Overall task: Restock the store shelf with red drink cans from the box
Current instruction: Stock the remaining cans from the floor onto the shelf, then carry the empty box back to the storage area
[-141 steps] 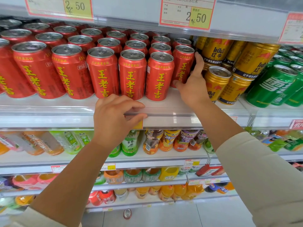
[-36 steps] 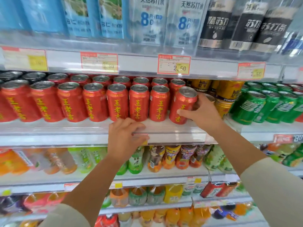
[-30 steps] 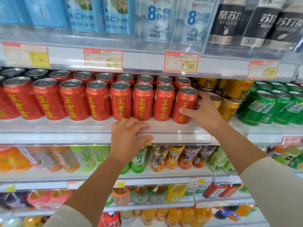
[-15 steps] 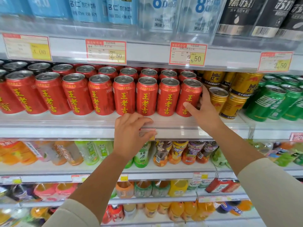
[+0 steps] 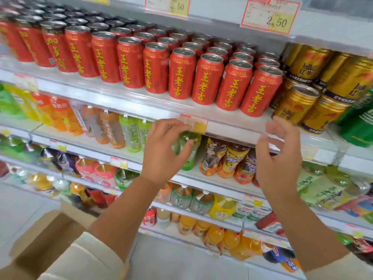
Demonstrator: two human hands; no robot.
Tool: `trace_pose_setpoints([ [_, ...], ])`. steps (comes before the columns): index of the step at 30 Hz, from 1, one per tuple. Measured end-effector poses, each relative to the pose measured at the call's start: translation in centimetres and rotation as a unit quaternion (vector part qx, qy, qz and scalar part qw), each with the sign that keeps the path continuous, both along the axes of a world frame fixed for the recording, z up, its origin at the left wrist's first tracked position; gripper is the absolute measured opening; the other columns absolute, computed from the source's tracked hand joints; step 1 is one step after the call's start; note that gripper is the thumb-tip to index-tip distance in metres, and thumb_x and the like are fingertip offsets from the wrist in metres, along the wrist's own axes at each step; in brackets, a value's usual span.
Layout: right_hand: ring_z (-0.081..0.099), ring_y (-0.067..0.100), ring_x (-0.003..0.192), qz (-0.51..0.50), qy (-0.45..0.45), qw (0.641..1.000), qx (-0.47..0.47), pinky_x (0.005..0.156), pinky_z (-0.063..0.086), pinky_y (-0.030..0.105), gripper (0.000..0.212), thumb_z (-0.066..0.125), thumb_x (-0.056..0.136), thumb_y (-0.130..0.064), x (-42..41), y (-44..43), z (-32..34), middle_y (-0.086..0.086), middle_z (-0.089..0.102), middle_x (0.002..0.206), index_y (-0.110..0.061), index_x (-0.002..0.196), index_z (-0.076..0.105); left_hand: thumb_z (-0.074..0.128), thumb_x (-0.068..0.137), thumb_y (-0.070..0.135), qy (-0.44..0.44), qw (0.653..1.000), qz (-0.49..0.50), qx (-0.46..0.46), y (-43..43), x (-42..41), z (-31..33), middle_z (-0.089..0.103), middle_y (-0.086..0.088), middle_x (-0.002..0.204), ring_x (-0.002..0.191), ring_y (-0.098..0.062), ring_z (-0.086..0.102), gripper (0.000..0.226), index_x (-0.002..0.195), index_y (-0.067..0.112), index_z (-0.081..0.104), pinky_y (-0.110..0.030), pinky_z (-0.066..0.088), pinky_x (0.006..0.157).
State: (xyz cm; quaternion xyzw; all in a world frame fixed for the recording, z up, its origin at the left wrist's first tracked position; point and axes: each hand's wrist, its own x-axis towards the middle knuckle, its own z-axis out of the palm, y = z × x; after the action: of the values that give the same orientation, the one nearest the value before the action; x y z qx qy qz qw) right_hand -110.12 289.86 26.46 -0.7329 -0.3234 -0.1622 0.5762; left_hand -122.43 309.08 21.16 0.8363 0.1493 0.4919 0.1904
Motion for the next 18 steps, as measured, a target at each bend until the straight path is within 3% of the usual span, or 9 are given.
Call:
trace_pose_setpoints([
  [4, 0.058, 0.007, 0.104, 0.089, 0.043, 0.994, -0.049, 0.085, 0.046, 0.016, 0.03, 0.052, 0.096, -0.014, -3.3, -0.8, -4.7, -0.001, 0.059, 0.114, -0.027, 0.123, 0.05, 0.062, 0.088, 0.029, 0.073, 0.988, 0.056, -0.126, -3.0, -7.3, -6.7, 0.062, -0.004, 0.113, 0.11, -0.022, 0.054, 0.03, 0.113, 0.014, 0.07, -0.018, 0.034, 0.101],
  [6, 0.056, 0.004, 0.101, 0.117, 0.076, 0.985, -0.103, 0.085, 0.046, 0.02, 0.028, 0.051, 0.094, -0.018, -4.9, -0.3, -7.3, -0.011, 0.058, 0.109, -0.024, 0.121, 0.053, 0.058, 0.089, 0.033, 0.114, 0.969, 0.101, -0.195, -4.3, -11.8, -10.1, 0.061, -0.001, 0.116, 0.109, -0.017, 0.055, 0.033, 0.115, 0.016, 0.068, -0.02, 0.038, 0.098],
  [9, 0.055, -0.002, 0.098, 0.157, 0.129, 0.961, -0.188, 0.085, 0.049, 0.028, 0.029, 0.053, 0.093, -0.009, -7.7, 1.5, -11.6, -0.012, 0.057, 0.108, -0.022, 0.12, 0.055, 0.065, 0.087, 0.033, 0.166, 0.927, 0.189, -0.276, -5.3, -18.8, -14.7, 0.059, 0.003, 0.115, 0.103, -0.015, 0.058, 0.032, 0.116, 0.02, 0.067, -0.024, 0.045, 0.087],
  [11, 0.057, 0.007, 0.101, 0.197, 0.142, 0.935, -0.259, 0.088, 0.05, 0.039, 0.03, 0.054, 0.091, -0.008, -10.2, 4.0, -15.0, -0.009, 0.058, 0.109, -0.022, 0.118, 0.056, 0.073, 0.084, 0.025, 0.205, 0.876, 0.257, -0.354, -5.1, -23.9, -17.7, 0.057, 0.003, 0.118, 0.109, -0.018, 0.056, 0.037, 0.12, 0.022, 0.065, -0.025, 0.045, 0.087],
  [15, 0.059, 0.018, 0.102, 0.262, 0.16, 0.869, -0.388, 0.087, 0.051, 0.046, 0.033, 0.057, 0.089, -0.011, -15.9, 10.2, -21.5, -0.001, 0.059, 0.118, -0.026, 0.117, 0.057, 0.068, 0.089, 0.032, 0.233, 0.757, 0.351, -0.501, -3.8, -33.6, -23.4, 0.048, 0.005, 0.133, 0.114, -0.01, 0.05, 0.049, 0.135, 0.026, 0.053, -0.021, 0.039, 0.094],
  [18, 0.062, 0.024, 0.101, 0.298, 0.156, 0.825, -0.454, 0.087, 0.051, 0.045, 0.034, 0.06, 0.086, -0.01, -20.0, 15.1, -26.7, 0.002, 0.062, 0.116, -0.024, 0.116, 0.057, 0.068, 0.09, 0.032, 0.228, 0.687, 0.38, -0.577, -2.2, -39.7, -27.7, 0.046, -0.001, 0.137, 0.115, -0.022, 0.056, 0.056, 0.141, 0.022, 0.048, -0.035, 0.047, 0.097],
])
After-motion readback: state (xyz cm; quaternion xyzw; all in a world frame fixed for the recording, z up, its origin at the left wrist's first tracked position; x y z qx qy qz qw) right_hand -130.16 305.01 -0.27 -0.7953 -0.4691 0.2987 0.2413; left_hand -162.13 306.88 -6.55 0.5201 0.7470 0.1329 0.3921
